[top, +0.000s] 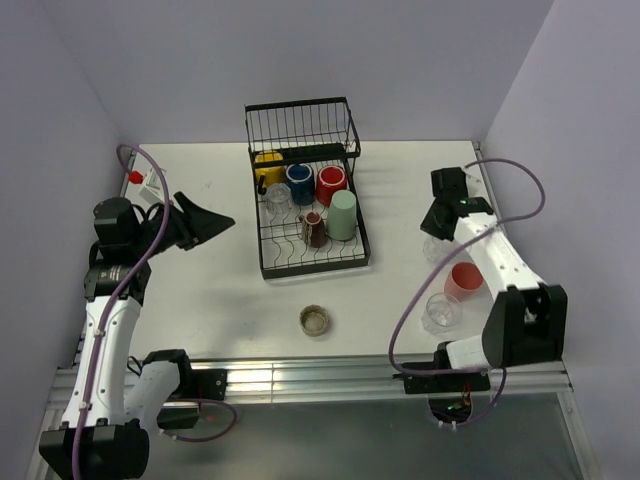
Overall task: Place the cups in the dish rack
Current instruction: Grab a cup with the right arm, then pass the cup from the right arm to the left, then place the cup upside down on the dish rack
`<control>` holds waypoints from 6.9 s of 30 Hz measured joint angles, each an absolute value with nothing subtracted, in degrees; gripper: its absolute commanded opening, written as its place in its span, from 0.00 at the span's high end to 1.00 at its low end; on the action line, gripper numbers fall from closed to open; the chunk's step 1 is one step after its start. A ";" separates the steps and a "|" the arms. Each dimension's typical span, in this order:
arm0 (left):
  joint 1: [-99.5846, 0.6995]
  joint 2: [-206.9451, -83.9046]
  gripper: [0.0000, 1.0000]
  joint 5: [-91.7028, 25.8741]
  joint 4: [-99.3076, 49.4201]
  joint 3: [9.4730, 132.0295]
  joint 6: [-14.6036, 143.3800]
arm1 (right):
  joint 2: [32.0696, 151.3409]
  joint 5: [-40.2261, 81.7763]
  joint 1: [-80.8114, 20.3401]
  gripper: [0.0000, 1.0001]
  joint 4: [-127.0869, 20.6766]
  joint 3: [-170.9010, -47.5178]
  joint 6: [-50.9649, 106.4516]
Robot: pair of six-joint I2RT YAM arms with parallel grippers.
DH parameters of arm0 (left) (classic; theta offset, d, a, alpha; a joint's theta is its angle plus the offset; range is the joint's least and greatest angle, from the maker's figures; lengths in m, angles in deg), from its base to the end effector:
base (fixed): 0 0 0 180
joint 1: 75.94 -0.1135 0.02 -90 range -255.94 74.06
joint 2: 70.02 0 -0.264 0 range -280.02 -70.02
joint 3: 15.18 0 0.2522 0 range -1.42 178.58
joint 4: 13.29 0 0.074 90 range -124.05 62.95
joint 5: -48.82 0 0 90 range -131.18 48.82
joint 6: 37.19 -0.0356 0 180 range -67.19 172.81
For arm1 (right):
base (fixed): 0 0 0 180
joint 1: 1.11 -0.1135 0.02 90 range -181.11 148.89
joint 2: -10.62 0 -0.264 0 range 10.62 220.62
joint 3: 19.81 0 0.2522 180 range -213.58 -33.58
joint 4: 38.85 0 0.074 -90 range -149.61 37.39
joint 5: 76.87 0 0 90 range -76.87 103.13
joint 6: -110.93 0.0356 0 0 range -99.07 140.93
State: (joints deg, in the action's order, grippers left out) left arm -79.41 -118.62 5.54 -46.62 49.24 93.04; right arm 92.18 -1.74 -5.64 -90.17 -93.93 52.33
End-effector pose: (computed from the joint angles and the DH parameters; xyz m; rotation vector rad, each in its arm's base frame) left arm 0.1831 -0.0149 0.3507 -0.1457 1.9463 -1.1928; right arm 0.2874 0.0136 0.2493 0.6815 2.4534 -0.0964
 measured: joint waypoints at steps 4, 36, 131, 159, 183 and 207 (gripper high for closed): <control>-79.41 -118.60 0.25 5.96 -46.18 49.17 93.36 | 84.45 0.01 -6.15 1.00 -93.34 -98.92 52.24; -79.41 -120.26 0.01 15.75 -25.88 46.85 103.16 | 95.96 45.49 -39.92 1.00 -56.71 -120.64 71.39; -44.15 -149.76 1.00 -43.74 -69.31 77.96 83.90 | 77.36 3.24 -30.65 0.41 -79.02 -108.75 60.54; -40.22 -176.30 1.00 -57.58 -77.50 92.34 82.98 | 75.55 3.79 -22.85 0.40 -82.28 -103.18 56.30; -39.58 -176.54 1.00 -57.34 -75.80 88.12 83.07 | 75.22 4.21 -22.43 0.40 -82.28 -101.32 55.78; -39.19 -177.98 0.40 -57.80 -75.80 87.83 83.73 | 75.31 4.99 -22.43 0.40 -82.26 -100.71 55.54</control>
